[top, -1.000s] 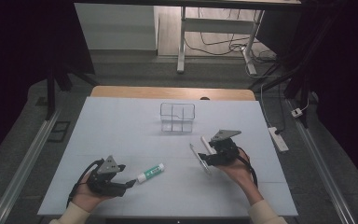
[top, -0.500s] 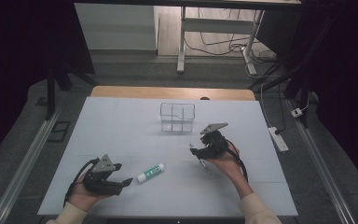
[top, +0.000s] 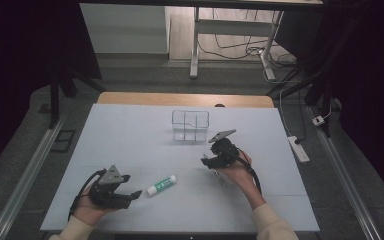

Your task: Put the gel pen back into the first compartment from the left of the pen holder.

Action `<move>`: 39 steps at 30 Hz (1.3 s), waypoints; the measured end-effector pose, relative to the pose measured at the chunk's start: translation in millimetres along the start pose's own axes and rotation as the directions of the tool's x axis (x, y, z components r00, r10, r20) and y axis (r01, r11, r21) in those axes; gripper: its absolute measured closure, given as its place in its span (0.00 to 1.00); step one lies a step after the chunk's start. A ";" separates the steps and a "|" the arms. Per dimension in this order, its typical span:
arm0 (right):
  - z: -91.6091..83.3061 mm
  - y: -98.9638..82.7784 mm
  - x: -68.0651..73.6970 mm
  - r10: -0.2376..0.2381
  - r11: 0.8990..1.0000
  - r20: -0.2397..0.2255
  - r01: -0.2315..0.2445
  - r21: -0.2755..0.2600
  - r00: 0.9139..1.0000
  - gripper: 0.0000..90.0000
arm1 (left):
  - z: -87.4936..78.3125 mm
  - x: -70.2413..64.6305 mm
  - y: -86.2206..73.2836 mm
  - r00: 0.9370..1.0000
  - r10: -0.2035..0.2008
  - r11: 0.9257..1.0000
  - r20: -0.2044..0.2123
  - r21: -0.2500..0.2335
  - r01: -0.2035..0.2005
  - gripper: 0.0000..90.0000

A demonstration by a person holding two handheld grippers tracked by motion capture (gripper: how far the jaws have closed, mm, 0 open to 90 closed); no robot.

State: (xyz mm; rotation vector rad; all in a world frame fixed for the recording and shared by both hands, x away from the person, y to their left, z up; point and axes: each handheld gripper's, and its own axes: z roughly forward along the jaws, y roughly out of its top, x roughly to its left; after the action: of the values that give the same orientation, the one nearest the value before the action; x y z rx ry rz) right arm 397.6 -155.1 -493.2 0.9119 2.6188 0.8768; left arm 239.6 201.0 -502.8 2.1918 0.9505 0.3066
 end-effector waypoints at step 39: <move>19.4 1.0 5.2 0.054 0.990 0.059 -0.061 0.125 0.997 0.87 | 7.1 2.0 -2.3 1.000 0.018 0.999 -0.007 0.041 -0.018 0.33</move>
State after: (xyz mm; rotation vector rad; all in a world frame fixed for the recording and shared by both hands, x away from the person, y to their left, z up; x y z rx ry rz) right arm 401.7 -142.2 -508.1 1.0333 2.6375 0.6938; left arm 243.0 199.8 -509.6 2.2386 0.9490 0.3067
